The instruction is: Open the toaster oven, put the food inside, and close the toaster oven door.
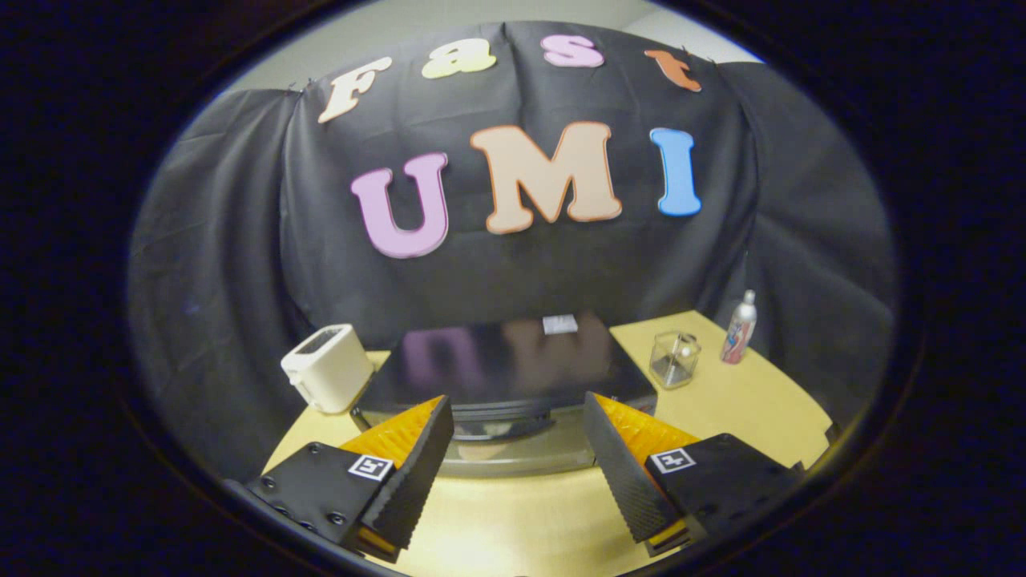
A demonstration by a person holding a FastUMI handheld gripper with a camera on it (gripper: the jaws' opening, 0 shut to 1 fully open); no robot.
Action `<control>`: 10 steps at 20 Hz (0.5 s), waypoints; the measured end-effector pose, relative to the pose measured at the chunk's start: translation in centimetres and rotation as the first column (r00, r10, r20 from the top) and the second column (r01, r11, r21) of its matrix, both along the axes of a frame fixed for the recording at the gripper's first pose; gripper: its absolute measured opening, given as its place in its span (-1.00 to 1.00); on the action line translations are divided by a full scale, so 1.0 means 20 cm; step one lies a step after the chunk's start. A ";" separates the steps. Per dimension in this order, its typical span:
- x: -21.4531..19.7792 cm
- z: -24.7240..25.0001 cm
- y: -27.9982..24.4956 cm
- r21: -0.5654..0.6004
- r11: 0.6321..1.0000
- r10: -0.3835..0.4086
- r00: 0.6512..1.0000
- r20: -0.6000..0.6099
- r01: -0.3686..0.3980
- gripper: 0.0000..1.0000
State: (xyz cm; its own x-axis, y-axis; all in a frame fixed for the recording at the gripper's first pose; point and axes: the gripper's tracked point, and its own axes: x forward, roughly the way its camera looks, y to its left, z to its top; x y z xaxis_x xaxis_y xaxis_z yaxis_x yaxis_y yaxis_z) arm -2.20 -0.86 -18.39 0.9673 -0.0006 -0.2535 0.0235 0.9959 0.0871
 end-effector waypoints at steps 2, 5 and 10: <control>0.02 0.20 -0.02 -0.001 1.000 -0.007 0.998 0.069 0.007 1.00; 0.06 0.49 -0.05 -0.012 1.000 -0.020 0.989 0.147 0.022 1.00; 0.11 0.84 -0.05 -0.015 1.000 -0.010 0.980 0.201 0.013 1.00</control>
State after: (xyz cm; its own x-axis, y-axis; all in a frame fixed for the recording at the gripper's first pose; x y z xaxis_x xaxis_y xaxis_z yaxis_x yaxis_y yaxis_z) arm 0.03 -1.85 -1.68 0.9984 -0.0142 -0.0540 0.0182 0.9970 0.0753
